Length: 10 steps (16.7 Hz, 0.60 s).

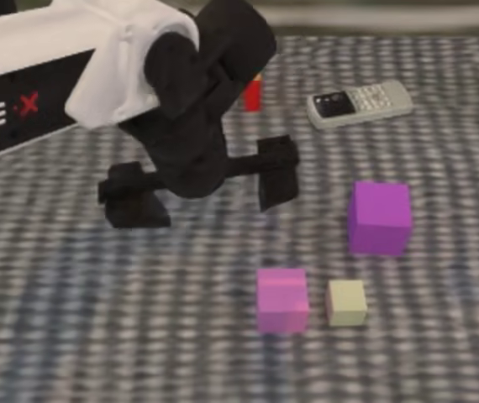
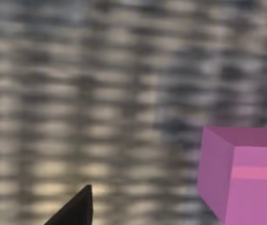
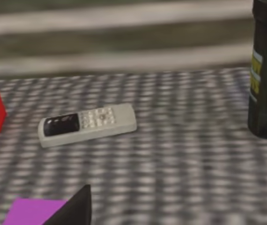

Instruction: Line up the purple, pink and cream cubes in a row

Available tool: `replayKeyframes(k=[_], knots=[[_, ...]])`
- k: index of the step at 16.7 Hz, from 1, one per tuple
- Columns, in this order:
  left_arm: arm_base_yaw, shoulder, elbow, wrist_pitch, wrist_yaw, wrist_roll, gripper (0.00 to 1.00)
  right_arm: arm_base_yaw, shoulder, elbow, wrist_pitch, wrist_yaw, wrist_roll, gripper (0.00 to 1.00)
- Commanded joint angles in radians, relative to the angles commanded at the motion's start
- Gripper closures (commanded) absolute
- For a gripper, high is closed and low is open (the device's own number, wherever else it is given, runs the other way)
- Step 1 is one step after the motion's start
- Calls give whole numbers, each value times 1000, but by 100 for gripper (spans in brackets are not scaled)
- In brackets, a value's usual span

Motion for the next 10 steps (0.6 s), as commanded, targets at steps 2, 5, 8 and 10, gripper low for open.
replayKeyframes(k=[2,5,8,10], knots=[[73,-162,-147,86,-1,55,0,33,184,155,-103,2,43,0],[192,-432,-397,229,1,157,0,88,512,401,-276,3,112,0],[317,-723,-658,383,5,276,0,147,863,653,-460,3,183,0],[397,-923,-826,489,8,362,0,184,1069,805,-573,2,227,0]])
